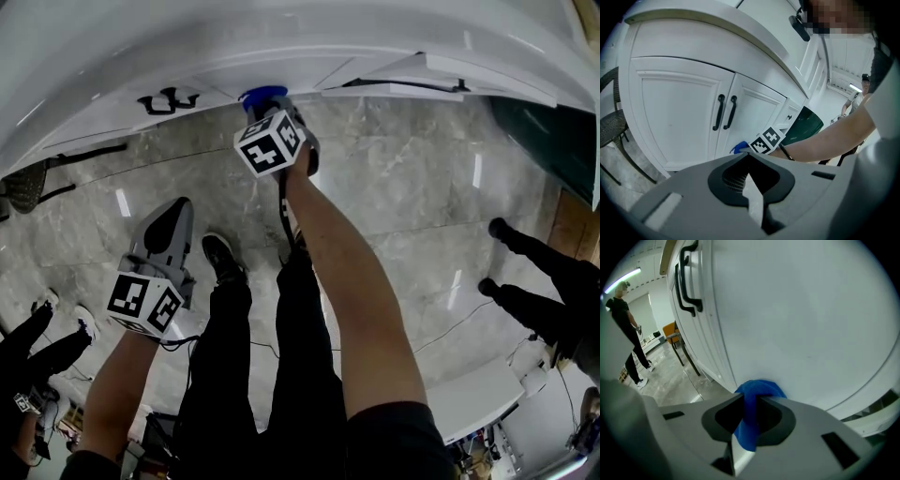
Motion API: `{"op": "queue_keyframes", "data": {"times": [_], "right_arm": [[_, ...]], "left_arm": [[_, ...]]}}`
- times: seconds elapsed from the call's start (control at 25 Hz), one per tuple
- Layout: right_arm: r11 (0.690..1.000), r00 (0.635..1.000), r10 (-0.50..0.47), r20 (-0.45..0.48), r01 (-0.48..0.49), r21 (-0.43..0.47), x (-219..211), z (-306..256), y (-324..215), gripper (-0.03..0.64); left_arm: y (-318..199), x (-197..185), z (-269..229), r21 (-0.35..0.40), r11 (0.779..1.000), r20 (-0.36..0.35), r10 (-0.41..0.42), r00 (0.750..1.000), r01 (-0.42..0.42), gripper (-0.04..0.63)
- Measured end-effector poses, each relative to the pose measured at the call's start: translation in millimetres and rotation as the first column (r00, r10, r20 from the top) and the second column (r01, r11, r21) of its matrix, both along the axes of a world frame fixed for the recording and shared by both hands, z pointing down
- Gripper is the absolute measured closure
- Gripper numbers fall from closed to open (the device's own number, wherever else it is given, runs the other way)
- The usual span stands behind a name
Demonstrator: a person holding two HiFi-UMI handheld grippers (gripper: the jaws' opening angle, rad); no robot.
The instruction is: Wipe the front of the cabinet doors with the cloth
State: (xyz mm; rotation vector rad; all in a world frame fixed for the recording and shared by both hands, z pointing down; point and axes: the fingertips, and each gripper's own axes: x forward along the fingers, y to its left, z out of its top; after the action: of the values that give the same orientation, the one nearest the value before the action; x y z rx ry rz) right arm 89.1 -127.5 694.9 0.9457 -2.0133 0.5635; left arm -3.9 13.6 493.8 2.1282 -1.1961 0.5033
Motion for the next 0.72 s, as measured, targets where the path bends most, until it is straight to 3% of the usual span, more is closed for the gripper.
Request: {"op": "queue_keyframes", "data": {"times": [0.2,0.44,0.72], "right_arm": [[1.000,0.999,-0.014,-0.048,0.015,0.011,55,-1,-6,0.560],[0.999,0.997,0.047,-0.060,-0.045,0.025,107,0,-10,0.558],[0.999,0.997,0.034,-0.075,-0.033,0.013,100,11,14,0.558]], "left_arm": [[-7,39,-2,-0.002,1.000,-0.023,0.017,1.000,-0.017,0.597],[-4,70,4,-0.009,0.999,-0.023,0.034,0.999,-0.035,0.597],[-9,77,5,-0.010,0.999,-0.029,0.031,0.999,-0.031,0.597]]}}
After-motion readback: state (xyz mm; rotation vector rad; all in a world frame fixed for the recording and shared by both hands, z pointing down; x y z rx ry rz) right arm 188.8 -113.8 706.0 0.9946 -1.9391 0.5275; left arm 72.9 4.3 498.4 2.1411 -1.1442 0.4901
